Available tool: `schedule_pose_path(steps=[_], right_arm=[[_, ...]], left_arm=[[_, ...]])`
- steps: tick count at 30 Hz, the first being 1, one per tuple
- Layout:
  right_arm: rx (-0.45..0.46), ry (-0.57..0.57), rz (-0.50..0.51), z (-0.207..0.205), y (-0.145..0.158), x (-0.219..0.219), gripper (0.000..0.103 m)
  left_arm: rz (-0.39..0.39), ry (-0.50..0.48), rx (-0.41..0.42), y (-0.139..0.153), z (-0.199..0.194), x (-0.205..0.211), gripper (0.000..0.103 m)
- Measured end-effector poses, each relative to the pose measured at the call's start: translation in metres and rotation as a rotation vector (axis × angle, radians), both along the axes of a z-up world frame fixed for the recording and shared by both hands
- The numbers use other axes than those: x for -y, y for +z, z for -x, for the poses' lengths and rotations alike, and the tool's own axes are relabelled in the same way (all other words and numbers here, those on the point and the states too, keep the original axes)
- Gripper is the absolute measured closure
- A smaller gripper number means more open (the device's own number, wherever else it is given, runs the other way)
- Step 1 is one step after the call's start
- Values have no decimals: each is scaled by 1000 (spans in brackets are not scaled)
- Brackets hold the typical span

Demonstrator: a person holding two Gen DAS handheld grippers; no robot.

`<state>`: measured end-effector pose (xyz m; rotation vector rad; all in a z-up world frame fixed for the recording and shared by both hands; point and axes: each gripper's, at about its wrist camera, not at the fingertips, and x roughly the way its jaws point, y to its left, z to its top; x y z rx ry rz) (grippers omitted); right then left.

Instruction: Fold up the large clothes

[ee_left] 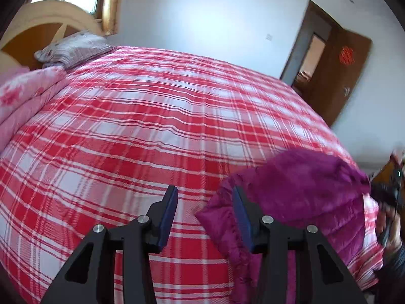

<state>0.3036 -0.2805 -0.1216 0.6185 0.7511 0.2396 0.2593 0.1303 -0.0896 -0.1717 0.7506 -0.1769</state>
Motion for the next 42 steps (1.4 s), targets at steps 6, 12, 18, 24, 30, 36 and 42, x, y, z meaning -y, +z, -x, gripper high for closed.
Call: schedule_pose_path(steps=[6,12,18,24,30,36,42], right_arm=[[36,-74,70,-19,3,-5,6],[119,-16,241,2,29,-67,8],[194,205,466,18,1,-179,13],[81,207,465,-14,-47,-175,22],[40,200,483,-18,-54,-174,22],[5,204,502,-31,-60,-182,22],[-21,212,505,-36,-65,-183,21]], left_arm=[[-49,-117,38,-7,0,68,54],[-82,-149,37,-23,-16,140,42],[-380,-57,104,-64,-29,190,41],[-309,-4,36,-81,-50,173,36],[-301,0,9,-92,-59,175,35],[-332,2,-7,-97,-60,180,34],[-351,5,-18,-99,-62,182,34]])
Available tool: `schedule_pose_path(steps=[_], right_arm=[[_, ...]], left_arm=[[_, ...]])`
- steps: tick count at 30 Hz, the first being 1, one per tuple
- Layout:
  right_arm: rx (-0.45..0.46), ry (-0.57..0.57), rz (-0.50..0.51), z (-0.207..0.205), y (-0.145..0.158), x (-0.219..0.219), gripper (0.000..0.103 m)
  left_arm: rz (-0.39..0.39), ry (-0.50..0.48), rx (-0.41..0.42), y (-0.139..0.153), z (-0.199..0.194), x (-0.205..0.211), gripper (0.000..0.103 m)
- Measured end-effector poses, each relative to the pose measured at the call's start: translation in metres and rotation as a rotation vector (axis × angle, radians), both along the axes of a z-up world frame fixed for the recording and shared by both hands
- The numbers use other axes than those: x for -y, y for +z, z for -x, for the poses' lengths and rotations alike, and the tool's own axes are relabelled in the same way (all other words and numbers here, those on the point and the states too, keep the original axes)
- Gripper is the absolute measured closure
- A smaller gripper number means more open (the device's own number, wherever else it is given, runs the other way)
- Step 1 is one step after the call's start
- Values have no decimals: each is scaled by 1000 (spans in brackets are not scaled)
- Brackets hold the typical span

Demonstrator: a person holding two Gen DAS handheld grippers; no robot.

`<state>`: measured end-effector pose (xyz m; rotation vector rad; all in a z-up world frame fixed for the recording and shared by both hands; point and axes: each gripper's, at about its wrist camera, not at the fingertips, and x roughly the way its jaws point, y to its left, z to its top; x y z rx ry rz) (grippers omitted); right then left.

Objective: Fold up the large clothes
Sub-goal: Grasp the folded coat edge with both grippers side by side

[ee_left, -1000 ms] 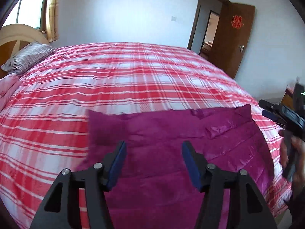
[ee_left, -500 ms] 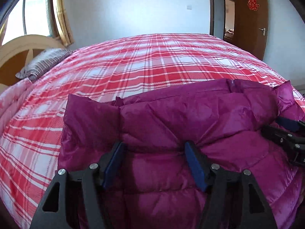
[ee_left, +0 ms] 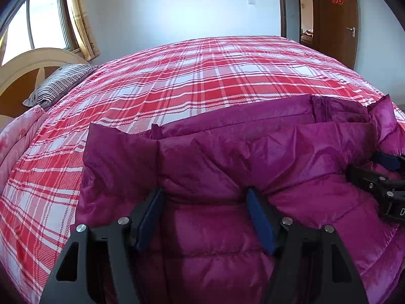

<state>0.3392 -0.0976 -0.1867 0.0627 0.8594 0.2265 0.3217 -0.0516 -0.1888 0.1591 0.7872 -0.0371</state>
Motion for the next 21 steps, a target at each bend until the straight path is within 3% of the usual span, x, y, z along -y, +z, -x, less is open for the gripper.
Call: schedule_pose_path(steps=[11,15,18,20,21], right_arm=[[-20,-2,42,-4,-5,-4,18],[-18,-2,53,-4,-6,-6,16],[-16,-1,49,-5,-7,-5,16],[-17,-1,50,-5,-7,-5,16],[-17,-1,51,-5,-7,-5,16]], left_arm=[[-12,35,14,6,1,2,34],[116,76,32,32,7,-13,34],[46,120,78,41,0,-21,34],[20,165,35,31,-12,-31,34],[52,186,-3,22,-18,-39,34]])
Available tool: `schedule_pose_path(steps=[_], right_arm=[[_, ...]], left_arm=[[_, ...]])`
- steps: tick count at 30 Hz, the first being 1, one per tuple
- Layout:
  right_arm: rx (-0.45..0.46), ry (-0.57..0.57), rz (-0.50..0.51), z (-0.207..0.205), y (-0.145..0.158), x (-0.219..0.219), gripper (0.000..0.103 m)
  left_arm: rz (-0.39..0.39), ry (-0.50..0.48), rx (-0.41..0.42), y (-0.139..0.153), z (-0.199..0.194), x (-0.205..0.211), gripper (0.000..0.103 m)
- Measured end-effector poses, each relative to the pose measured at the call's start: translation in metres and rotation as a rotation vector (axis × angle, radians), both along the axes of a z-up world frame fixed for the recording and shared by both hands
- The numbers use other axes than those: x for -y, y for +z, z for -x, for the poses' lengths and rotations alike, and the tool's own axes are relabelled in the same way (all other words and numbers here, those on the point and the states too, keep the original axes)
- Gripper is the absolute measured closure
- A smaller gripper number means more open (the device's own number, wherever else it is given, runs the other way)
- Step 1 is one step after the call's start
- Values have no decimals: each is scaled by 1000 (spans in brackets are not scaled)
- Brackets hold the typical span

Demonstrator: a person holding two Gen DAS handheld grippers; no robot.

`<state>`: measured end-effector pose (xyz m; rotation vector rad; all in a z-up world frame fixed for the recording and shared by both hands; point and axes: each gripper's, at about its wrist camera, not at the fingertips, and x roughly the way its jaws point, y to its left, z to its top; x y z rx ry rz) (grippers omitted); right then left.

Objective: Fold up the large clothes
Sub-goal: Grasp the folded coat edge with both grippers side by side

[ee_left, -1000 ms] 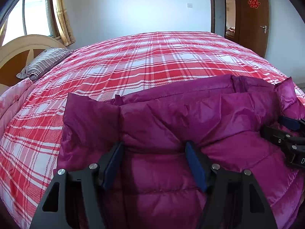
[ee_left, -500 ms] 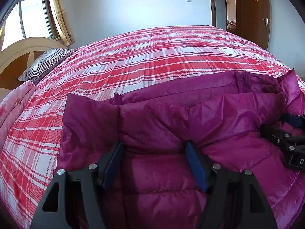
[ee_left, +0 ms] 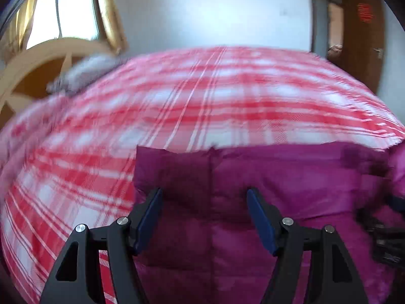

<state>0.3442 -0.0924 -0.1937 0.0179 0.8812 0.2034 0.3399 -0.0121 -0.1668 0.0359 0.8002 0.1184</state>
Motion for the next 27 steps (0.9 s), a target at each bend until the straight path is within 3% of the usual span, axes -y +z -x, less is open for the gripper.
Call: schedule_pose_path(steps=[3,7,11,14,18,21,22,24,27], right_arm=[[0,0,0,0,0,0,16],[-1,-1,3,0,0,-1,15],[0,-1,7,0,-1,-1,15],[2,-1,8,0,-1,-1,15],[12,-2,-25,7,9,6,16],[133,-77,-122,31,40,31,14],[176,-102,-156,36,51,42,8],[224,-158,-133,36,61,58,3],[156,-232,-66,16,44,76,3]], left_arm=[[67,15,-36,-16,-9,-10,30],[45,16,-60,-22,-17,-5,26],[16,43,-36,-5,0,4,26],[31,-17,22,15,23,32,26],[-60,-94,-36,-7,18,66,25],[-18,-77,-24,-16,14,60,25],[-19,-79,-25,-17,13,60,24],[-22,-86,-29,-19,10,60,23],[-29,-78,-37,-22,8,59,19]])
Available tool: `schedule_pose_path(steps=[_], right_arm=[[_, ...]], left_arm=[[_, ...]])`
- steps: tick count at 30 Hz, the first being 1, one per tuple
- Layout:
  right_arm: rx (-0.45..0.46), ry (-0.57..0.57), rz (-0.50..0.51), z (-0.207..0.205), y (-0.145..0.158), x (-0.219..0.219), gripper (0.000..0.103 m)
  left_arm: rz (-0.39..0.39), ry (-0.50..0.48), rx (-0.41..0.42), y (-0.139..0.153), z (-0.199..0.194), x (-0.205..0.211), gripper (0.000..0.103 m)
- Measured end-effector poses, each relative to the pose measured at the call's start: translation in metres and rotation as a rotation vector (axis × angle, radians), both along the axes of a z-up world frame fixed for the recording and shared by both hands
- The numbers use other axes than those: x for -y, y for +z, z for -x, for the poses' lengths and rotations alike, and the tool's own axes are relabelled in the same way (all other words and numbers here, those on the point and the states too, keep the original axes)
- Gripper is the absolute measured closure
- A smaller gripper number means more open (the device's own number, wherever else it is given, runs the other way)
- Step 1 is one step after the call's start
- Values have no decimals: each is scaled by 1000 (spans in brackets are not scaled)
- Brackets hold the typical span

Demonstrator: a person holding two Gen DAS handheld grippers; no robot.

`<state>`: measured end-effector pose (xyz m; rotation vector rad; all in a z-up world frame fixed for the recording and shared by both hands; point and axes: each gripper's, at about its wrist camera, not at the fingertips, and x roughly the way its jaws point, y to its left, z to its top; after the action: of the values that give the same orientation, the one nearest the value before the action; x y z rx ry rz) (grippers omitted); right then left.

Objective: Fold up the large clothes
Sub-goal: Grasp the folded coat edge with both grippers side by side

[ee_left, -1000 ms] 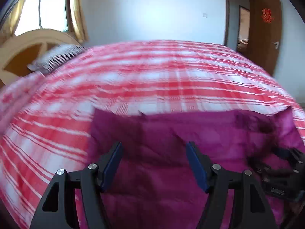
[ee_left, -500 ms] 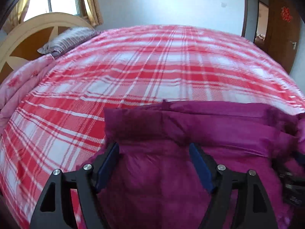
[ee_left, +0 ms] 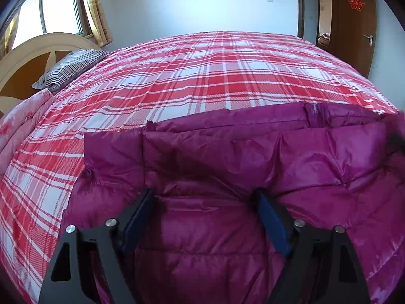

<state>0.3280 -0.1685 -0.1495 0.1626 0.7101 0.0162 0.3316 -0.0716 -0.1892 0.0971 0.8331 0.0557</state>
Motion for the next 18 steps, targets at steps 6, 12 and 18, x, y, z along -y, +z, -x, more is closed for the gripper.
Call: schedule_pose_path(steps=[6,12,18], right_arm=[[-165,-7,-11,-23,-40,10,5],[-174,-2,18,-27,-44,7,3],[-178,-28,94,-17,-32,-4,10]], left_arm=[[-5,2,2,0,0,2,18],[35,37,73,28,19,-29,18],[71,92,-3,4,4,-68,18]])
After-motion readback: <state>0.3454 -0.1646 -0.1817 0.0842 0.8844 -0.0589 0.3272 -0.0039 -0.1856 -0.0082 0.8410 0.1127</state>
